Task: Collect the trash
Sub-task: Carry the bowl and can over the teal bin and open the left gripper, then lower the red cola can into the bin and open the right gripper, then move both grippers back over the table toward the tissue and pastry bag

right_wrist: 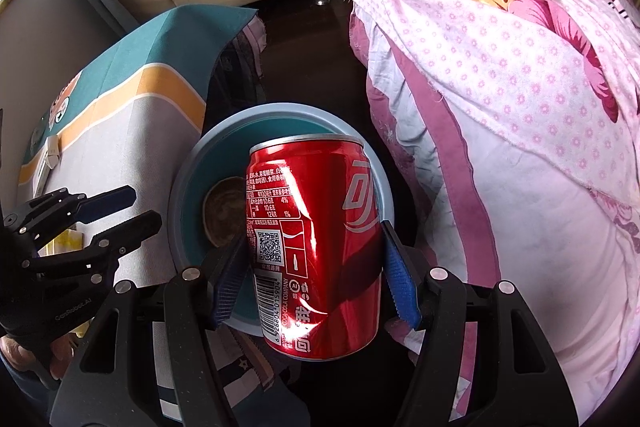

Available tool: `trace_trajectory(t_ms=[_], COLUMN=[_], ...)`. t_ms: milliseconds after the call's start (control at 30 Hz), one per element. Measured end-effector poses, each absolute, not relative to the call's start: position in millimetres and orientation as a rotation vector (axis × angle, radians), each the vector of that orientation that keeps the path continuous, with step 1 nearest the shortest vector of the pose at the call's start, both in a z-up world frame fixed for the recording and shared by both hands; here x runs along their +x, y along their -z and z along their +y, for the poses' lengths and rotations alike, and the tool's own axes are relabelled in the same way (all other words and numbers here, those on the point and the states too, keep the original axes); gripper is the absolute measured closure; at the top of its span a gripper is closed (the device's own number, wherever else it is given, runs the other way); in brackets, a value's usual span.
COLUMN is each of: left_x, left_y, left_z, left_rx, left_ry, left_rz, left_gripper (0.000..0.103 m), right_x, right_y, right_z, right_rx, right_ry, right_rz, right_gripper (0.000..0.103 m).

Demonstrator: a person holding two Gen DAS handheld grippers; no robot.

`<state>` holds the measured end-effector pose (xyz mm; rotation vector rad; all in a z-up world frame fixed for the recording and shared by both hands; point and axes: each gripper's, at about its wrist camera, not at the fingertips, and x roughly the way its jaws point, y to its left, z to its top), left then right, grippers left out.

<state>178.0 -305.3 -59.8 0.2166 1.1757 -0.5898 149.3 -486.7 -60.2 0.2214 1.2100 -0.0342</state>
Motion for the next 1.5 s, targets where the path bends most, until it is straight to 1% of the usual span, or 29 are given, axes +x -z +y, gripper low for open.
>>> trace_trajectory(t_ms=[67,100,167,200,233,433,633,900,933,967,1000,1267,1500], left_x=[176.3,175.0,173.4,172.8,172.2,170.2,170.1,169.0,169.1,169.4,169.8,167.8,159.2], left_y=[56.3,54.7,51.6,50.1,48.6,38.0,29.2,24.9,24.6,24.5,24.4,26.5,19.4], left_z=[-301.2,-299.0,-294.4,-292.0,-289.1,-269.7,-251.4,-229.6,-227.5,-225.6,-223.3,-209.6,-191.6], left_rx=[0.216,0.215,0.219,0.220,0.218,0.182,0.153,0.117,0.113,0.108,0.103,0.075,0.052], left_ry=[0.587,0.584,0.570,0.560,0.553,0.540,0.531,0.523,0.522,0.521,0.521,0.517,0.512], left_rz=[1.164,1.159,1.143,1.136,1.132,1.116,1.101,1.098,1.098,1.099,1.100,1.109,1.097], left_gripper=[0.048,0.045,0.033,0.030,0.024,0.018,0.015,0.014,0.014,0.014,0.014,0.014,0.013], right_x=[149.8,150.3,151.2,151.6,152.0,158.9,167.2,181.3,182.4,182.2,182.1,177.4,166.9], right_y=[60.4,60.6,61.1,61.3,61.4,61.8,61.6,70.6,70.6,69.7,68.2,60.1,41.9], right_z=[-485.0,-483.7,-481.1,-479.9,-478.9,-471.0,-460.1,-457.0,-456.1,-455.5,-454.1,-446.7,-432.5], right_rx=[0.218,0.216,0.213,0.211,0.208,0.191,0.164,0.173,0.174,0.171,0.164,0.139,0.111], right_ry=[0.031,0.029,0.028,0.028,0.028,0.025,0.020,0.047,0.048,0.051,0.054,0.068,0.070], right_rz=[1.212,1.214,1.218,1.220,1.222,1.237,1.247,1.276,1.277,1.275,1.270,1.277,1.265], right_gripper=[0.043,0.043,0.043,0.043,0.043,0.043,0.043,0.043,0.039,0.032,0.030,0.028,0.027])
